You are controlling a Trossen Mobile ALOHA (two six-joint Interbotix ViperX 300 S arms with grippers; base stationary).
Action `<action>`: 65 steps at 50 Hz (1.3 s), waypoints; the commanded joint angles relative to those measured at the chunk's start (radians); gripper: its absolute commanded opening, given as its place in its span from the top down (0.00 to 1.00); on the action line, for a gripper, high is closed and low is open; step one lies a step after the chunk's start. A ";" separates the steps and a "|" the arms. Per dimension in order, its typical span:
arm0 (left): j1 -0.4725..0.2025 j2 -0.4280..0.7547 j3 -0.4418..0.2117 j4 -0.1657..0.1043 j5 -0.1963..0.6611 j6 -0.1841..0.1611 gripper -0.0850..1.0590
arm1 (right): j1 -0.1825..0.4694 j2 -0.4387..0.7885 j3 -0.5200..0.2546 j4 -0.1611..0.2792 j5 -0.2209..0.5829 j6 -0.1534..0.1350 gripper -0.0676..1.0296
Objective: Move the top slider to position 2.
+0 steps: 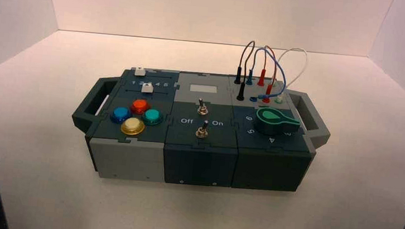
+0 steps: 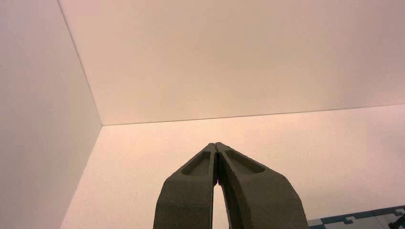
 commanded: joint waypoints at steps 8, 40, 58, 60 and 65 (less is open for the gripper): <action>0.003 0.008 -0.018 0.000 -0.009 0.002 0.95 | 0.008 0.006 -0.015 0.003 -0.005 0.002 0.65; -0.132 0.077 -0.043 -0.011 0.121 0.000 0.95 | 0.225 0.110 -0.023 0.012 0.072 0.000 0.76; -0.216 0.213 -0.071 -0.011 0.198 0.000 0.95 | 0.328 0.204 -0.052 0.012 0.118 -0.012 0.96; -0.222 0.221 -0.071 -0.011 0.201 0.002 0.95 | 0.334 0.210 -0.057 0.012 0.121 -0.014 0.96; -0.230 0.232 -0.074 -0.011 0.207 0.000 0.95 | 0.371 0.221 -0.060 0.014 0.124 -0.014 0.96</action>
